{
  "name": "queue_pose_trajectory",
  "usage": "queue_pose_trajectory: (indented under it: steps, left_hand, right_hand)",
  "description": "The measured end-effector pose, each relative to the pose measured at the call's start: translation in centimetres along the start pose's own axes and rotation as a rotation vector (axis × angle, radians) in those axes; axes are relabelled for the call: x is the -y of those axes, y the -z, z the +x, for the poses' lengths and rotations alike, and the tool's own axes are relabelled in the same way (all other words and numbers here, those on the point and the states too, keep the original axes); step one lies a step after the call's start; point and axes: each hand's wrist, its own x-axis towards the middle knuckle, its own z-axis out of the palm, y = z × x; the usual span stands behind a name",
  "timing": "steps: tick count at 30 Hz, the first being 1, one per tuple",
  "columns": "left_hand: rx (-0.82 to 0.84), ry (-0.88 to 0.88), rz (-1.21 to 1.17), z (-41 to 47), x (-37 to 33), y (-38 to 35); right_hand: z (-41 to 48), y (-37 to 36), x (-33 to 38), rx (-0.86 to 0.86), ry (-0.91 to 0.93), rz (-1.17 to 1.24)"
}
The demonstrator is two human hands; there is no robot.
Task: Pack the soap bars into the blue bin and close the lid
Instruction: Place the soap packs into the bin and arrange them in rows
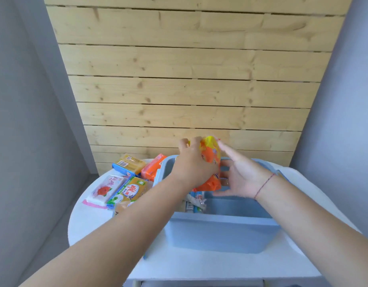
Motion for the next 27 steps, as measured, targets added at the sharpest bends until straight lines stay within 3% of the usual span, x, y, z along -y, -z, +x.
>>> queue_pose_trajectory:
  steps: [2,6,7,10,12,14,17,22,27]
  left_hand:
    - [0.057,-0.026,0.013,-1.1,0.1,-1.6]
    - [0.301,0.036,0.078,-1.5,2.0,-1.5]
    - [0.274,0.008,0.113,-1.2,2.6,-0.7]
    - [-0.032,-0.138,0.422,0.2,5.0,1.4]
    - [-0.059,-0.085,0.617,0.8,6.5,1.9]
    - [0.039,0.026,0.595,1.0,7.3,1.8]
    - [0.113,0.059,0.432,1.5,8.0,1.8]
    - [0.050,0.078,0.368,1.5,8.3,1.9]
    - [0.008,0.081,0.314,1.5,8.6,1.9]
  right_hand:
    - [0.3,-0.3,-0.3,0.075,-0.011,-0.030]
    - [0.8,0.9,-1.6,-0.012,-0.112,-0.159]
    - [0.8,1.3,-1.9,-0.024,-0.167,-0.189]
    - [1.2,2.3,-2.5,-0.102,-0.332,-0.279]
    - [1.7,2.4,-2.6,-0.152,-0.408,-0.358]
    - [2.4,2.2,-2.9,-0.184,-0.470,-0.437]
    - [3.7,2.0,-3.2,-0.249,-0.529,-0.440]
    - [5.3,2.0,-4.0,-0.315,-0.516,-0.444]
    - [5.6,1.2,-4.3,-0.190,-0.582,-0.609]
